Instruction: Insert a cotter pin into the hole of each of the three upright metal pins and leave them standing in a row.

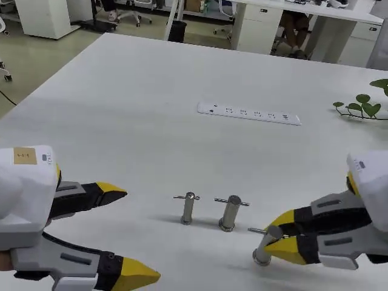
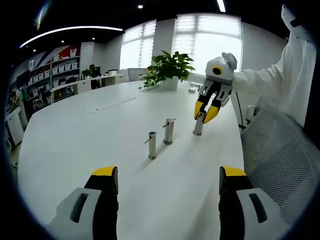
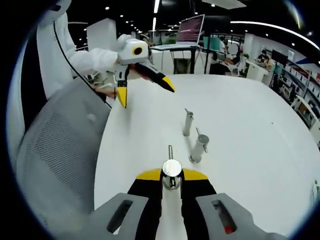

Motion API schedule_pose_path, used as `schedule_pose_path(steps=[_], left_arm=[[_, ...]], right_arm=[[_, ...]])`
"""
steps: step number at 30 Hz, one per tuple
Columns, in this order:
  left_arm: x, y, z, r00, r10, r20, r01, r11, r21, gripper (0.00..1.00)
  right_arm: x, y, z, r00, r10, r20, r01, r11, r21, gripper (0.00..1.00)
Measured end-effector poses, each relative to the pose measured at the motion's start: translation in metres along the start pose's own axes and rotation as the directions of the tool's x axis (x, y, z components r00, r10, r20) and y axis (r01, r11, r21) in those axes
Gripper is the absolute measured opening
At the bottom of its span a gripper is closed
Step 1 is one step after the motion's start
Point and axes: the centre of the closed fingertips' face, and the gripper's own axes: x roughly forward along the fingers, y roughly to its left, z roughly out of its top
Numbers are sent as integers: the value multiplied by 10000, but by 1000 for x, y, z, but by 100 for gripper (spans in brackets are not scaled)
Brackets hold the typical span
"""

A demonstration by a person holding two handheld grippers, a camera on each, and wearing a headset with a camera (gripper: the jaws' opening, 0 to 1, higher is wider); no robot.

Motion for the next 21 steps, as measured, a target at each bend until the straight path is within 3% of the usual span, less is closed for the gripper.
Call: schedule_pose_path(steps=[2, 7, 10, 15, 21], left_arm=[[-1, 1, -1, 10000, 12, -53, -12, 10000, 28, 82], [-3, 0, -4, 9995, -1, -314, 7, 9998, 204, 82], [-5, -1, -4, 9995, 11, -330, -2, 9997, 246, 82], [-9, -1, -4, 9995, 73, -322, -67, 9998, 169, 81], [-9, 0, 1, 9997, 236, -48, -237, 9997, -108, 81]], right_arm=[[-4, -14, -4, 9990, -420, -133, 417, 9989, -223, 7], [-4, -33, -10, 9992, -368, -128, 368, 9993, -43, 7], [0, -39, -15, 9995, -154, -291, 156, 9999, 69, 7], [4, -45, -16, 9999, -49, -150, 50, 9999, 100, 7], [10, -52, -13, 10000, -52, -20, 53, 9998, 180, 8]])
